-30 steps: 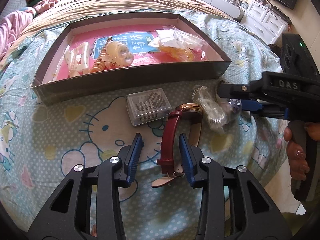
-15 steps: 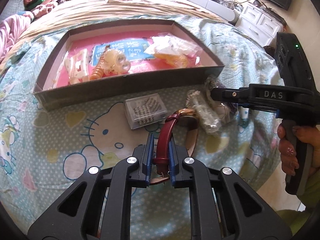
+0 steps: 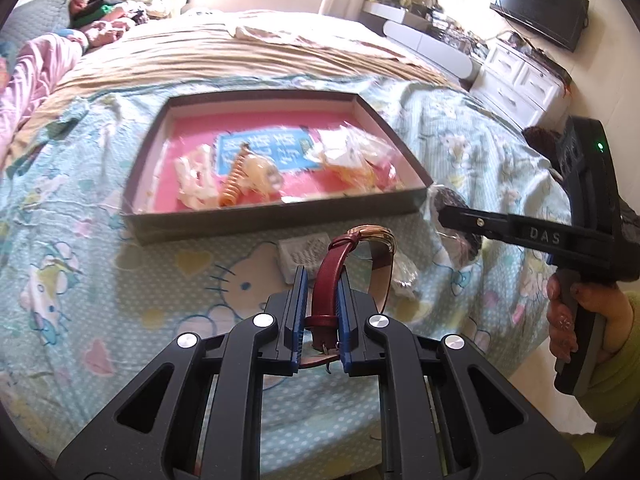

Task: Organize jewelry
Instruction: 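Carry watch into box with left tool while right tool lowers black bag there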

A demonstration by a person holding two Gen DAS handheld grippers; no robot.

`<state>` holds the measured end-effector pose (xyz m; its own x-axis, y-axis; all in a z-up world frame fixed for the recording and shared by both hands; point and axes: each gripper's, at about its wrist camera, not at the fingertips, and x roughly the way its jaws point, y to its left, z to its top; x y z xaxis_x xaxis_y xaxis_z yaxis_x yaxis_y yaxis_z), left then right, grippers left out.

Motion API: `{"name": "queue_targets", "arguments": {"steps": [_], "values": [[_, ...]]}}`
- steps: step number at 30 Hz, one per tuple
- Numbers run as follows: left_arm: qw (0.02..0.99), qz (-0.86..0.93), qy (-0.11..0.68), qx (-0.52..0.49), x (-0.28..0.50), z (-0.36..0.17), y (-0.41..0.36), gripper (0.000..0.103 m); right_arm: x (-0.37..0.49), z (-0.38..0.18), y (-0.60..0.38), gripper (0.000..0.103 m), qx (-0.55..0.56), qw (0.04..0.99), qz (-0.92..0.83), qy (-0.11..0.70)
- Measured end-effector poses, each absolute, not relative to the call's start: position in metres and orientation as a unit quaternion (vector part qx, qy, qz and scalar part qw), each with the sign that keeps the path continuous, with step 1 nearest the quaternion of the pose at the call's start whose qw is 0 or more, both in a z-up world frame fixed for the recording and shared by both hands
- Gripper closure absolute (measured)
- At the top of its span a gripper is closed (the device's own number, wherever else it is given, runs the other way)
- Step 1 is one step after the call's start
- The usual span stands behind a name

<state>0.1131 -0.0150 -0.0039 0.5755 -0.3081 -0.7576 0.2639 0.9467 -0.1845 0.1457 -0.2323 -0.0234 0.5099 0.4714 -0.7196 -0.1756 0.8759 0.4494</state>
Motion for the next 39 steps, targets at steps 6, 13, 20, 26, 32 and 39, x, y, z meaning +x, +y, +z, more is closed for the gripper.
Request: {"name": "queue_targets", "arguments": {"steps": [6,13,20,26,32,39], "values": [[0.895,-0.143,0.42,-0.033,0.112,0.006,0.002,0.096,0.143,-0.01,-0.22,0.074,0.133,0.865,0.204,0.439],[0.904,-0.124,0.409,-0.031,0.111,0.016,0.016,0.096,0.144,0.006,-0.201,0.074,0.098,0.877,0.218,0.416],[0.91,-0.109,0.398,-0.035,0.112,0.029,0.024,0.096,0.145,0.018,-0.196,0.074,0.086,0.884,0.227,0.4],[0.914,-0.106,0.391,-0.038,0.119,0.039,0.027,0.096,0.148,0.026,-0.196,0.074,0.088,0.887,0.231,0.389],[0.917,-0.102,0.385,-0.033,0.13,0.05,0.026,0.096,0.152,0.037,-0.197,0.074,0.089,0.893,0.234,0.375],[0.92,-0.105,0.378,-0.028,0.144,0.059,0.022,0.096,0.159,0.049,-0.201,0.074,0.091,0.9,0.236,0.356]]}}
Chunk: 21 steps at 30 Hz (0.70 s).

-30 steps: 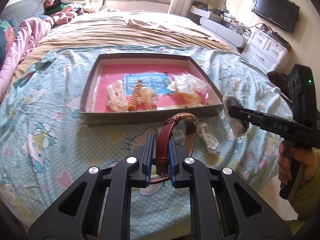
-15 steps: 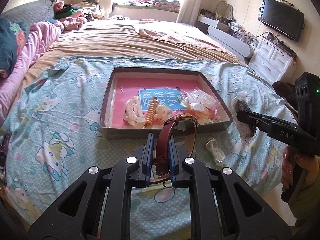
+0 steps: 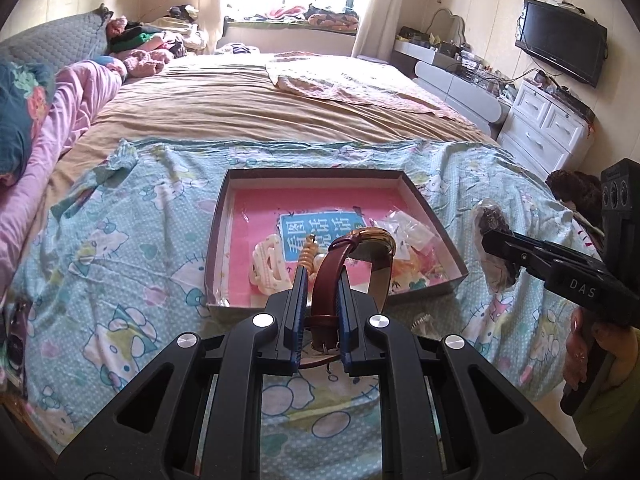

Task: Organize jewelry
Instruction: 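Carry watch into box with left tool while right tool lowers black bag there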

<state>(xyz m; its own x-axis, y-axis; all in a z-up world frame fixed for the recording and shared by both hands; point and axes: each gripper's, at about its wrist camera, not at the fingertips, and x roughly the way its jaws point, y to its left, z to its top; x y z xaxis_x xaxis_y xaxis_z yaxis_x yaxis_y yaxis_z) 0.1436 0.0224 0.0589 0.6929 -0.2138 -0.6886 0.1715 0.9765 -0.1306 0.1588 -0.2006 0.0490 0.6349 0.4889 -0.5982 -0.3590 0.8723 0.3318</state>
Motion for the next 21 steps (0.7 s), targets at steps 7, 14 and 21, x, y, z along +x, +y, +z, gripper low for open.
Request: {"name": "queue_targets", "arguments": {"steps": [7,14,21], "values": [[0.925,-0.106,0.366,-0.017,0.157,0.07,0.016,0.096,0.168,0.059,-0.205,0.074,0.097,0.905,0.235,0.34],[0.927,-0.107,0.36,-0.007,0.172,0.075,0.011,0.096,0.176,0.065,-0.207,0.074,0.096,0.909,0.234,0.332],[0.927,-0.108,0.36,-0.002,0.185,0.074,0.007,0.096,0.185,0.067,-0.211,0.074,0.094,0.914,0.224,0.326]]}}
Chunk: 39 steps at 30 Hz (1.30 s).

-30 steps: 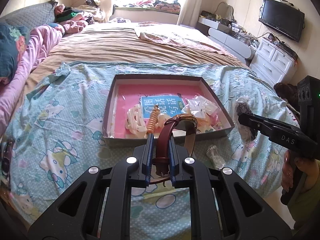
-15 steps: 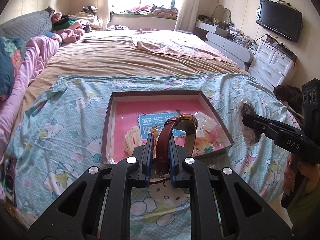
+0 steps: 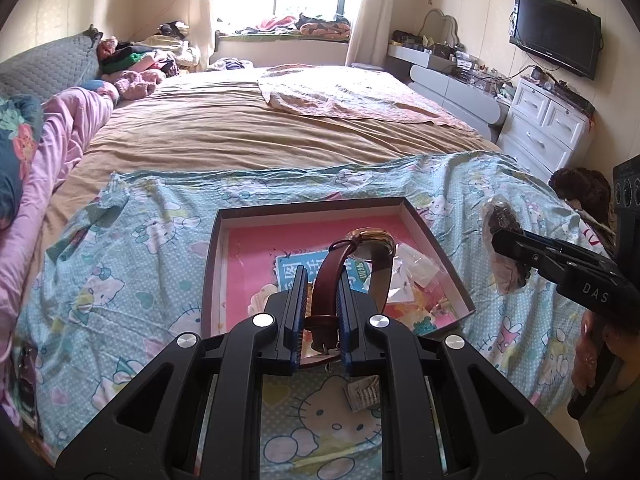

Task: Organize jewelry
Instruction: 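Carry watch into box with left tool while right tool lowers black bag there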

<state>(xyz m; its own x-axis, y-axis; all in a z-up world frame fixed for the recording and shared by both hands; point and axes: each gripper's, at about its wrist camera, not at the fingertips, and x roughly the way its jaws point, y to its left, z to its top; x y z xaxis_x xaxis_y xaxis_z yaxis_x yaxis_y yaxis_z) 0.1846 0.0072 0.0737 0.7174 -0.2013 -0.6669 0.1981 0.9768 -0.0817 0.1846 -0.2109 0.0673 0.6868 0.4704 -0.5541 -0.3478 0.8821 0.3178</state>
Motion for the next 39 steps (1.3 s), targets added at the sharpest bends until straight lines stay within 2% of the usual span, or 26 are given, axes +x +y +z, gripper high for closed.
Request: {"name": "queue_targets", "arguments": {"steps": [28,39], "values": [[0.908,-0.098,0.406,-0.019,0.224,0.024,0.013,0.095,0.218,0.028,-0.22,0.074,0.085,0.91,0.184,0.363],[0.903,-0.085,0.42,-0.036,0.236,0.002,0.024,0.095,0.233,-0.005,-0.214,0.074,0.069,0.9,0.16,0.399]]}}
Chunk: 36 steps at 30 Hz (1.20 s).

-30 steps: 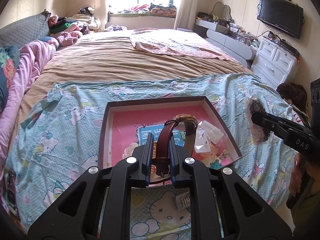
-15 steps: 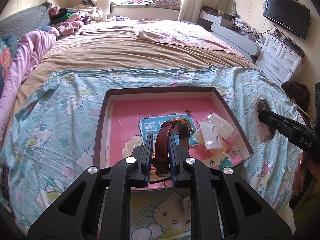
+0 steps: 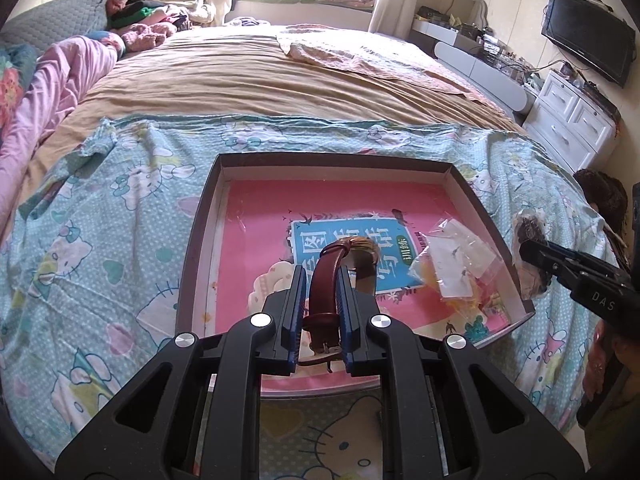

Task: Organize jewelry
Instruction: 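Carry watch into box with left tool while right tool lowers black bag there, then withdraw both open tools from the box toward the clear items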

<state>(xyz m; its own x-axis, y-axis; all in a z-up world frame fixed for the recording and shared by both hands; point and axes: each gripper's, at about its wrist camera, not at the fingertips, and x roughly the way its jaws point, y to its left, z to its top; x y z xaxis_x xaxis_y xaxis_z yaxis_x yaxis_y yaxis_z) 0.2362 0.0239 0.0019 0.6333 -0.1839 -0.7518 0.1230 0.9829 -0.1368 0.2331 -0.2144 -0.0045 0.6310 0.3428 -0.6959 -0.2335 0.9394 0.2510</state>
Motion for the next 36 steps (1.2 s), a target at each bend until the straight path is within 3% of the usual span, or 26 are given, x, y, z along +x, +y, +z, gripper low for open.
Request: {"name": "queue_targets", "arguments": {"steps": [18,22,26,30,36], "values": [[0.906,-0.077,0.413,-0.042,0.233,0.006,0.035,0.094,0.236,-0.025,-0.196,0.071,0.051,0.887,0.154,0.433],[0.908,-0.071,0.41,-0.042,0.228,0.01,0.036,0.083,0.231,-0.019,-0.196,0.07,0.05,0.891,0.153,0.424],[0.91,-0.07,0.406,-0.043,0.222,0.016,0.037,0.082,0.226,-0.008,-0.199,0.068,0.052,0.896,0.154,0.413],[0.914,-0.067,0.398,-0.043,0.214,0.024,0.036,0.068,0.216,0.007,-0.201,0.05,0.054,0.905,0.153,0.394],[0.919,-0.056,0.387,-0.04,0.201,0.036,0.036,0.044,0.199,0.03,-0.204,0.033,0.047,0.918,0.152,0.364]]}}
